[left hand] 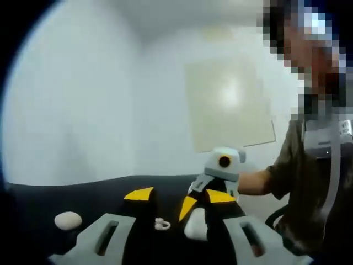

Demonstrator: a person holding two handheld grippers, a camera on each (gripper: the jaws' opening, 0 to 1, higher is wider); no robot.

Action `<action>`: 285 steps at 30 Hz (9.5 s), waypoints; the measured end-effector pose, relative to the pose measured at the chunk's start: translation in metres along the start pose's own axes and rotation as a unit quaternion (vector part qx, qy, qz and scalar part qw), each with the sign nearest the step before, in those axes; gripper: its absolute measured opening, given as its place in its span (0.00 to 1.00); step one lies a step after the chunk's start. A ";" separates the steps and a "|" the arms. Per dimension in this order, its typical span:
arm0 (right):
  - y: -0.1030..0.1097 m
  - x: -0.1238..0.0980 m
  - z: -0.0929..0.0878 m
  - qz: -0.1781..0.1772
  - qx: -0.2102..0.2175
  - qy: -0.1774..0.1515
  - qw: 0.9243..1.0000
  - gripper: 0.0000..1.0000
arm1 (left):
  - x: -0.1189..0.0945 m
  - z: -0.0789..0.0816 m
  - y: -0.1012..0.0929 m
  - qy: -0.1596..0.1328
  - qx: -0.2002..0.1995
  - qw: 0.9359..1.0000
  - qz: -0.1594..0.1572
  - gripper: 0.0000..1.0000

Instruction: Pick up three earphones and place each one into its charging case using tactile feedback, ensure that each earphone is properly inserted and securely positioned inside the case.

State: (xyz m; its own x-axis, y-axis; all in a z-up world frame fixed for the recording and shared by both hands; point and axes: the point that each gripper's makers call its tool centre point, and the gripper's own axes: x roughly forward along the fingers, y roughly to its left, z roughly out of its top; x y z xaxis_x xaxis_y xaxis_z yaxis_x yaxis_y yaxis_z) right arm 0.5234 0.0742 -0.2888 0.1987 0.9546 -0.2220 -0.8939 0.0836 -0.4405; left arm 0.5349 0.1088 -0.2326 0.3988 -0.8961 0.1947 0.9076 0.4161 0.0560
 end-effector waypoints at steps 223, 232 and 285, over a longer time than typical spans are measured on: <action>0.010 0.017 -0.007 0.104 0.339 0.029 0.935 0.37 | -0.062 -0.074 0.018 0.276 0.019 0.946 0.169 0.35; 0.001 0.001 -0.004 0.108 0.337 -0.022 0.935 0.35 | -0.055 -0.062 0.008 0.243 -0.018 0.965 0.096 0.45; -0.036 -0.004 0.007 0.058 0.303 -0.143 0.940 0.31 | -0.001 -0.087 -0.001 0.315 -0.015 0.948 -0.049 0.36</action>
State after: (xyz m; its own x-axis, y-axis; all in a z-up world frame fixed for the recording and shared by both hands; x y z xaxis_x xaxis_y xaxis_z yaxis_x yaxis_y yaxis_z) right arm 0.5521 0.0689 -0.2661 0.0464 0.9980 0.0429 -0.9849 0.0385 0.1687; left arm 0.5452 0.0958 -0.3183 0.3031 -0.8480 -0.4348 0.9439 0.3300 0.0146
